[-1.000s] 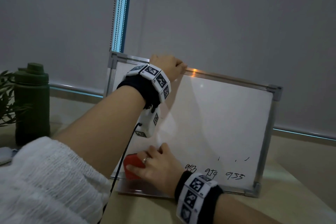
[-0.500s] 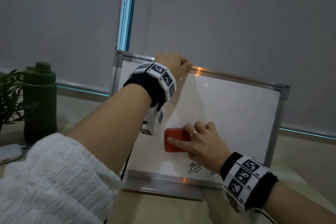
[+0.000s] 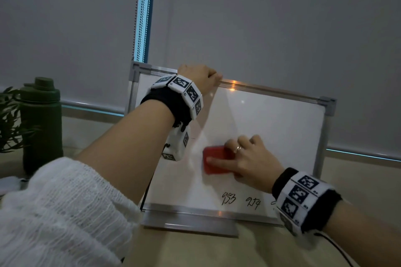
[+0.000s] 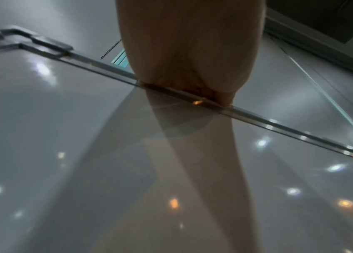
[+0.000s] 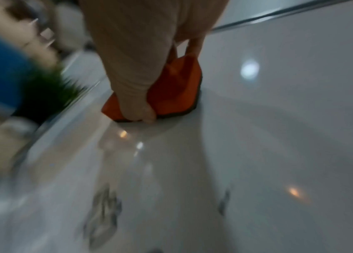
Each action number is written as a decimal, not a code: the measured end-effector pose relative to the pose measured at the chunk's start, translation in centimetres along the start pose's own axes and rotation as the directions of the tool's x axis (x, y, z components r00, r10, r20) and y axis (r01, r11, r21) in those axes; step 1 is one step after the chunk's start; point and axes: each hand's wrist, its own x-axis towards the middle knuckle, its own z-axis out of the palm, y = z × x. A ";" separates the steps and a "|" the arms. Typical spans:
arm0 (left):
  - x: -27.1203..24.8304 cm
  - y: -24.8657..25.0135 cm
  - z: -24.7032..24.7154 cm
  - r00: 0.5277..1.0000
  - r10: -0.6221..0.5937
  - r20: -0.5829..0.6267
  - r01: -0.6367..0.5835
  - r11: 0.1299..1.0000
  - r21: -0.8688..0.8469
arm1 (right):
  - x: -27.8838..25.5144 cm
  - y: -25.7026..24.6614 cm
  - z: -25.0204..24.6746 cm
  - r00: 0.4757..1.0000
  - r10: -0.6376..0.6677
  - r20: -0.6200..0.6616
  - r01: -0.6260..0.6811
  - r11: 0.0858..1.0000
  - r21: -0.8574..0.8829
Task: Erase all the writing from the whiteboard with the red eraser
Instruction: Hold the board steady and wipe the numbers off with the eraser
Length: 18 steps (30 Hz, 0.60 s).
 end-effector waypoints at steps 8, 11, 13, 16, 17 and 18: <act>0.2 0.0 0.3 1.000 -0.003 -0.004 0.003 1.000 -0.011 | -3.8 -4.8 2.5 0.980 -0.143 0.139 0.135 0.989 0.067; 0.2 0.0 0.3 1.000 0.006 -0.007 -0.006 1.000 0.001 | -3.4 -2.6 2.4 0.978 -0.188 0.092 0.187 0.982 0.024; 0.3 -0.1 0.5 1.000 0.006 -0.001 -0.006 1.000 -0.003 | -2.5 -0.1 1.4 0.999 -0.038 0.016 0.038 0.999 -0.003; 0.4 -0.1 0.8 1.000 -0.009 -0.007 0.009 1.000 -0.009 | -2.0 2.4 0.1 0.951 0.304 -0.047 -0.303 0.952 0.031; 0.4 -0.1 0.8 1.000 -0.009 -0.010 0.009 1.000 -0.005 | -2.1 2.2 0.1 0.934 0.353 -0.051 -0.351 0.936 0.037; 0.4 -0.1 0.9 1.000 -0.008 -0.013 0.008 1.000 0.001 | -2.5 1.5 0.5 0.938 0.343 -0.052 -0.342 0.939 0.039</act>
